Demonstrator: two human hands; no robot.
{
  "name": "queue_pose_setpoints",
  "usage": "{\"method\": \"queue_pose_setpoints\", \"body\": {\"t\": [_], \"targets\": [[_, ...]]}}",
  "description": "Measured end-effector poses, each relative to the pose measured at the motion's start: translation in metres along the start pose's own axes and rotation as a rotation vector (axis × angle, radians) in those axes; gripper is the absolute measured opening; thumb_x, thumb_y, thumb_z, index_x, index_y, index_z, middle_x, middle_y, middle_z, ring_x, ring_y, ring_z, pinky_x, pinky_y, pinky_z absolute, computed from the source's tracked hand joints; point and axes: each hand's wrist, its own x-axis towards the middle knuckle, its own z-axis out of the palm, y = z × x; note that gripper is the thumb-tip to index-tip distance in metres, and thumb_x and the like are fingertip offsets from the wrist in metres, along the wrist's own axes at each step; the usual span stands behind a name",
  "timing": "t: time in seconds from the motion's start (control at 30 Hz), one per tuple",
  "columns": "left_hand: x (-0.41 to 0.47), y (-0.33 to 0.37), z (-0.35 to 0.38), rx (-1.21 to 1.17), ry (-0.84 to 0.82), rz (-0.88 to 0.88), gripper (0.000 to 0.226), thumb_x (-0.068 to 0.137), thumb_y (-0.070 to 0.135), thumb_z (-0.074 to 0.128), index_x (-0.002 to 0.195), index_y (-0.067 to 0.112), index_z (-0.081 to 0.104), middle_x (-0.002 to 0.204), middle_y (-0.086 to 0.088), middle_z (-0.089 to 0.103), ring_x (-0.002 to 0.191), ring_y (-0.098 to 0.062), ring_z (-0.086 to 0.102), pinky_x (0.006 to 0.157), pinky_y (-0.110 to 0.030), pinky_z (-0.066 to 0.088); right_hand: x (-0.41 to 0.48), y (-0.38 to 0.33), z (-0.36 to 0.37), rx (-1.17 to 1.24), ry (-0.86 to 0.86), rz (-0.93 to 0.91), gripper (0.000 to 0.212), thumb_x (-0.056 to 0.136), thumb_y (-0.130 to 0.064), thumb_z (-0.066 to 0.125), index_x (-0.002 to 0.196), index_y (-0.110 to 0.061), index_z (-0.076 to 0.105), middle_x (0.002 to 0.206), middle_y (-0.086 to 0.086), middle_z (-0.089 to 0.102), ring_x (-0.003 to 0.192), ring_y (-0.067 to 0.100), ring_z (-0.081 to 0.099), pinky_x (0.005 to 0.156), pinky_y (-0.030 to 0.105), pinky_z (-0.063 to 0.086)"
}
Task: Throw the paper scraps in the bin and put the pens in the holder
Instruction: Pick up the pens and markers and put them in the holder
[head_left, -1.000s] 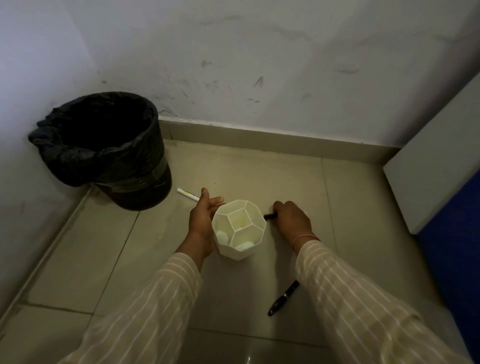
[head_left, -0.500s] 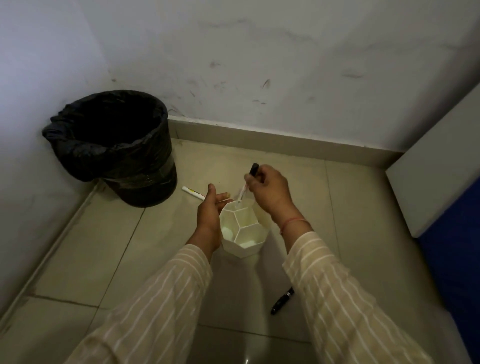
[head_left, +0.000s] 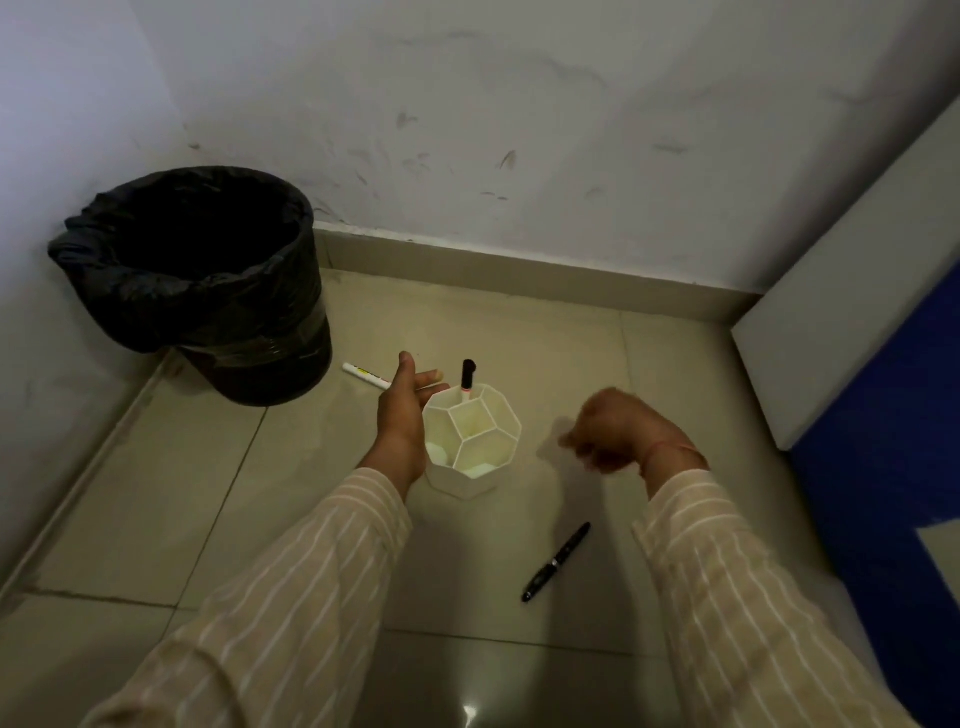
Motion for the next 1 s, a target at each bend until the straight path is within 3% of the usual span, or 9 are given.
{"method": "queue_pose_setpoints", "body": {"t": [0.1, 0.2, 0.3, 0.4, 0.5, 0.6, 0.67, 0.77, 1.0], "targets": [[-0.002, -0.001, 0.000, -0.009, 0.008, -0.013, 0.069, 0.088, 0.073, 0.054, 0.106, 0.010, 0.076, 0.112, -0.012, 0.078, 0.108, -0.037, 0.073, 0.099, -0.053, 0.056, -0.012, 0.037, 0.027, -0.139, -0.275, 0.249, 0.034, 0.077, -0.023, 0.088, 0.095, 0.003, 0.074, 0.083, 0.019, 0.077, 0.066, 0.031, 0.074, 0.064, 0.040, 0.063], [-0.004, -0.003, 0.002, -0.014, 0.021, -0.012, 0.071, 0.086, 0.074, 0.055, 0.105, 0.010, 0.076, 0.111, -0.012, 0.079, 0.107, -0.037, 0.074, 0.100, -0.054, 0.056, -0.022, 0.053, 0.068, -0.119, -0.326, 0.328, 0.030, 0.075, -0.024, 0.088, 0.085, -0.001, 0.072, 0.077, 0.022, 0.073, 0.063, 0.034, 0.073, 0.062, 0.041, 0.063], [-0.005, -0.004, 0.003, -0.010, 0.034, -0.015, 0.070, 0.087, 0.073, 0.055, 0.106, 0.008, 0.075, 0.109, -0.012, 0.079, 0.100, -0.035, 0.074, 0.099, -0.053, 0.056, -0.021, 0.052, 0.100, -0.139, -0.130, 0.218, 0.016, 0.070, -0.016, 0.082, 0.078, -0.009, 0.069, 0.085, 0.016, 0.078, 0.072, 0.030, 0.077, 0.067, 0.040, 0.066], [-0.007, -0.003, 0.001, 0.012, 0.044, -0.012, 0.069, 0.088, 0.072, 0.054, 0.106, 0.009, 0.075, 0.108, -0.011, 0.080, 0.100, -0.035, 0.074, 0.097, -0.051, 0.057, -0.013, 0.045, 0.107, -0.156, 0.023, 0.144, 0.028, 0.067, -0.015, 0.073, 0.094, -0.008, 0.070, 0.101, 0.017, 0.076, 0.087, 0.033, 0.077, 0.079, 0.037, 0.065], [-0.014, 0.000, -0.003, 0.039, 0.052, -0.001, 0.068, 0.092, 0.070, 0.051, 0.108, 0.009, 0.075, 0.104, -0.010, 0.080, 0.097, -0.032, 0.074, 0.085, -0.044, 0.059, -0.008, 0.027, 0.086, -0.065, 0.204, -0.026, 0.029, 0.080, -0.024, 0.071, 0.105, -0.010, 0.065, 0.115, 0.019, 0.071, 0.104, 0.037, 0.071, 0.081, 0.033, 0.057], [-0.016, 0.003, -0.004, 0.039, 0.051, 0.020, 0.067, 0.094, 0.070, 0.050, 0.106, 0.009, 0.075, 0.106, -0.012, 0.080, 0.089, -0.027, 0.073, 0.077, -0.038, 0.055, -0.014, -0.001, 0.049, 0.348, 0.270, -0.127, 0.004, 0.090, -0.017, 0.063, 0.089, -0.018, 0.060, 0.105, 0.023, 0.069, 0.078, 0.035, 0.070, 0.070, 0.052, 0.065], [-0.016, 0.004, -0.006, 0.032, 0.044, 0.023, 0.066, 0.093, 0.070, 0.050, 0.103, 0.010, 0.075, 0.109, -0.013, 0.079, 0.090, -0.027, 0.072, 0.081, -0.040, 0.057, -0.024, -0.021, 0.023, 0.434, 0.201, -0.205, 0.011, 0.095, -0.010, 0.056, 0.093, -0.019, 0.063, 0.099, 0.024, 0.069, 0.066, 0.027, 0.062, 0.061, 0.044, 0.063], [-0.016, 0.005, -0.007, 0.052, 0.036, 0.020, 0.067, 0.093, 0.071, 0.048, 0.105, 0.011, 0.074, 0.110, -0.012, 0.079, 0.093, -0.028, 0.073, 0.082, -0.040, 0.056, -0.044, -0.051, -0.004, 0.298, 0.040, -0.261, 0.021, 0.097, -0.009, 0.051, 0.109, -0.019, 0.065, 0.096, 0.015, 0.076, 0.062, 0.019, 0.055, 0.054, 0.027, 0.050], [-0.019, 0.011, -0.008, 0.091, 0.029, 0.030, 0.072, 0.093, 0.074, 0.046, 0.112, 0.011, 0.075, 0.111, -0.010, 0.078, 0.107, -0.030, 0.072, 0.090, -0.042, 0.056, -0.036, -0.089, 0.010, -0.433, -0.001, -0.264, 0.017, 0.083, -0.021, 0.081, 0.100, -0.020, 0.082, 0.087, 0.000, 0.071, 0.073, 0.017, 0.059, 0.069, 0.032, 0.052]]}}
